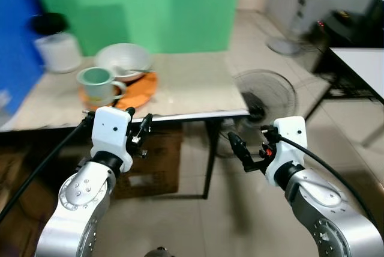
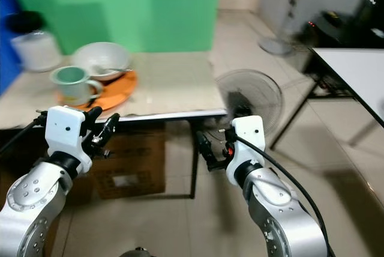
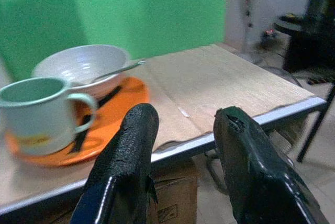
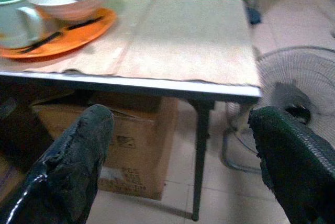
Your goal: Setting the table
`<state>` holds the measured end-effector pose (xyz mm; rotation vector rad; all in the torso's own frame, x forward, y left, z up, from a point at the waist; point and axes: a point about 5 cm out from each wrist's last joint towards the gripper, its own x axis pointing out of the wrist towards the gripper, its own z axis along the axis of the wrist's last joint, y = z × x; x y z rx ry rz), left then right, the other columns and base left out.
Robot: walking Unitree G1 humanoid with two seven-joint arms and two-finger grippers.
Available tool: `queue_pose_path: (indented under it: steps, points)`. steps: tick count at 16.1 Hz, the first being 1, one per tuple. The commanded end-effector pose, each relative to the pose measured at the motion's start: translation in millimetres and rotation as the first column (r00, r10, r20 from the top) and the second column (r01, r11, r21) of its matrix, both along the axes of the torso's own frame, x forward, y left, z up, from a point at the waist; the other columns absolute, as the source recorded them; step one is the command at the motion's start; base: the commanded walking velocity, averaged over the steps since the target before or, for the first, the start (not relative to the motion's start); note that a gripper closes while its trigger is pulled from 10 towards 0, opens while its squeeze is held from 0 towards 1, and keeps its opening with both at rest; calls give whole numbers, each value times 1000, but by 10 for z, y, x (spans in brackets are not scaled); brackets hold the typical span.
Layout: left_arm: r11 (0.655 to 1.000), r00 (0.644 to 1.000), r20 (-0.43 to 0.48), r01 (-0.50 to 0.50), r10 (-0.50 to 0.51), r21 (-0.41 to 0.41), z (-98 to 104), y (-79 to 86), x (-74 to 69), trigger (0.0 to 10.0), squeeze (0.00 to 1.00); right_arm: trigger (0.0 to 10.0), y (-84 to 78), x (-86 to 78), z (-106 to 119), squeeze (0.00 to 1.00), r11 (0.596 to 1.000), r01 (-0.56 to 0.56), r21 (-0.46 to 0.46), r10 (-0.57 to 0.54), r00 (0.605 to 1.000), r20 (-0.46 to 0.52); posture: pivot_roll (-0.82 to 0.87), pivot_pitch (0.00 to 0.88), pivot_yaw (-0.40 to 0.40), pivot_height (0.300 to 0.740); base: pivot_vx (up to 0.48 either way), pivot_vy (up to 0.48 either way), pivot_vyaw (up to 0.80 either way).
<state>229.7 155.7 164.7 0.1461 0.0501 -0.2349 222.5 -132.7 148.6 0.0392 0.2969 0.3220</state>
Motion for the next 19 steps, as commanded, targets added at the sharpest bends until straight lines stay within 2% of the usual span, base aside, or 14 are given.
queue_pose_path:
  steps: [1,13,19]
  points:
    - [1000,1000,27,-17,16,16,47,23,6,10000,0,10000,25,8,6,1000,1000,-25,14,25,1000,0,141,0,-11,740,0,0,800]
    - [1000,999,52,1,-2,16,81,40,14,10000,0,10000,50,57,26,1000,998,-62,24,61,998,16,150,0,-17,740,0,0,800]
    - [1000,998,57,10,-11,9,91,38,24,10000,0,10000,53,90,41,1000,998,-56,20,55,998,32,153,0,-18,740,281,0,669]
